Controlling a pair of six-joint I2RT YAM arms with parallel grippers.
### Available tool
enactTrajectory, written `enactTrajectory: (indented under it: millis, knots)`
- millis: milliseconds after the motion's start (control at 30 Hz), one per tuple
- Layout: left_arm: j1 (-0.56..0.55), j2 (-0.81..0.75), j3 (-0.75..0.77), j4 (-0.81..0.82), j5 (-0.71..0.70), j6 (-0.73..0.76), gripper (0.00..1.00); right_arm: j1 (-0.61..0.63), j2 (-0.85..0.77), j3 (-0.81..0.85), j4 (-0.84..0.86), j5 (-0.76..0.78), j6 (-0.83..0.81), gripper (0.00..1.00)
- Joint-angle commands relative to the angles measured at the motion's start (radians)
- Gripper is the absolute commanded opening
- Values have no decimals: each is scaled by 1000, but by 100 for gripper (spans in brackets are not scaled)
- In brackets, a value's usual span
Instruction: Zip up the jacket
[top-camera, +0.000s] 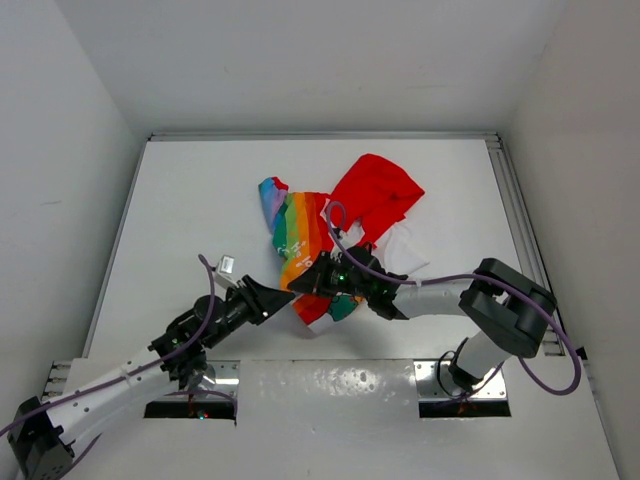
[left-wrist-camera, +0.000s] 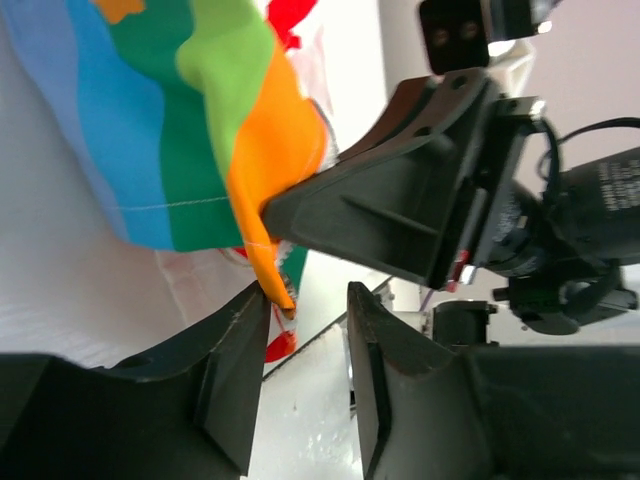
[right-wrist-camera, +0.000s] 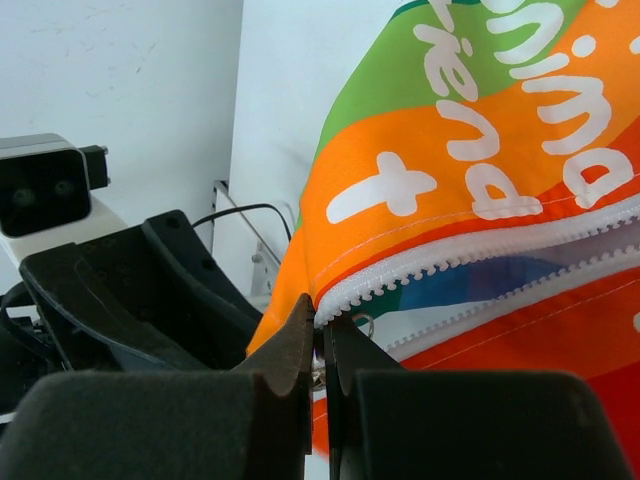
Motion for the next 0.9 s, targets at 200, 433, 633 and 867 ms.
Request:
enactTrajectory:
  millis: [200, 433, 633, 867]
  knots:
    - [-6, 23, -141, 147, -19, -12, 20, -3, -21, -14, 91, -21, 18, 0]
    - [-6, 95, -116, 98, -9, -9, 31, -3, -13, 2, 82, -27, 7, 0]
    - [-6, 85, -101, 66, -23, -12, 36, -2, -30, 8, 56, -16, -21, 0]
    - [-6, 81, -102, 77, -23, -23, 22, -3, -39, -5, 39, -1, -35, 0]
